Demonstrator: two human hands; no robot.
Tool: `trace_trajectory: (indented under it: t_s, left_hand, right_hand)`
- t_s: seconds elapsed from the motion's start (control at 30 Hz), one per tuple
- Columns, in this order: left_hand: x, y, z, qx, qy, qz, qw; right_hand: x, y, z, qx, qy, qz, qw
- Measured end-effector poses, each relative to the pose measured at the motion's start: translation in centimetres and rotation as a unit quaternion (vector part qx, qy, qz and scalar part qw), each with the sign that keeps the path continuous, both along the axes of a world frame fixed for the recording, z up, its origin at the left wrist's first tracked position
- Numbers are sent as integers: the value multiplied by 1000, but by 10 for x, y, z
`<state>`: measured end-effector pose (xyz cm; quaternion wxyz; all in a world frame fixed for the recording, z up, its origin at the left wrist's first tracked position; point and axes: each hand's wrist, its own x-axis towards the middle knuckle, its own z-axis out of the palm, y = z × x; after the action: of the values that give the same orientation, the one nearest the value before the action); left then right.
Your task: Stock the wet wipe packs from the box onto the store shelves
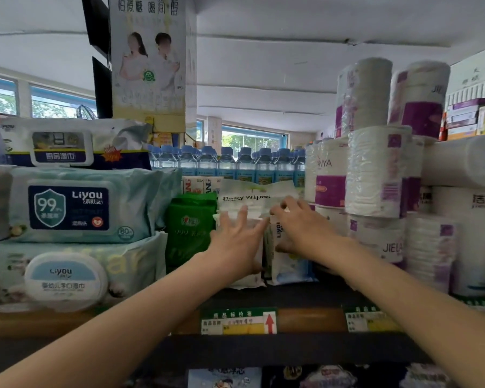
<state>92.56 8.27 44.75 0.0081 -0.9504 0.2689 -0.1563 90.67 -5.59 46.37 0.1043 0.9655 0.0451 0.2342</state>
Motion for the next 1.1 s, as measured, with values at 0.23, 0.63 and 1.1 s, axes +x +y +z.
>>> trace_trajectory:
  t_s: [0.23, 0.63, 1.1]
  left_hand:
    - [0, -5, 10, 89, -22, -31, 995]
    - [16, -5, -6, 98, -49, 24, 994]
    - [-8, 162, 11, -44, -339, -118, 932]
  right_hand:
    - [5, -4, -3, 22, 12, -3, 1000]
    - [9, 2, -17, -74, 24, -79, 994]
    - [-18, 153, 6, 151, -123, 71, 978]
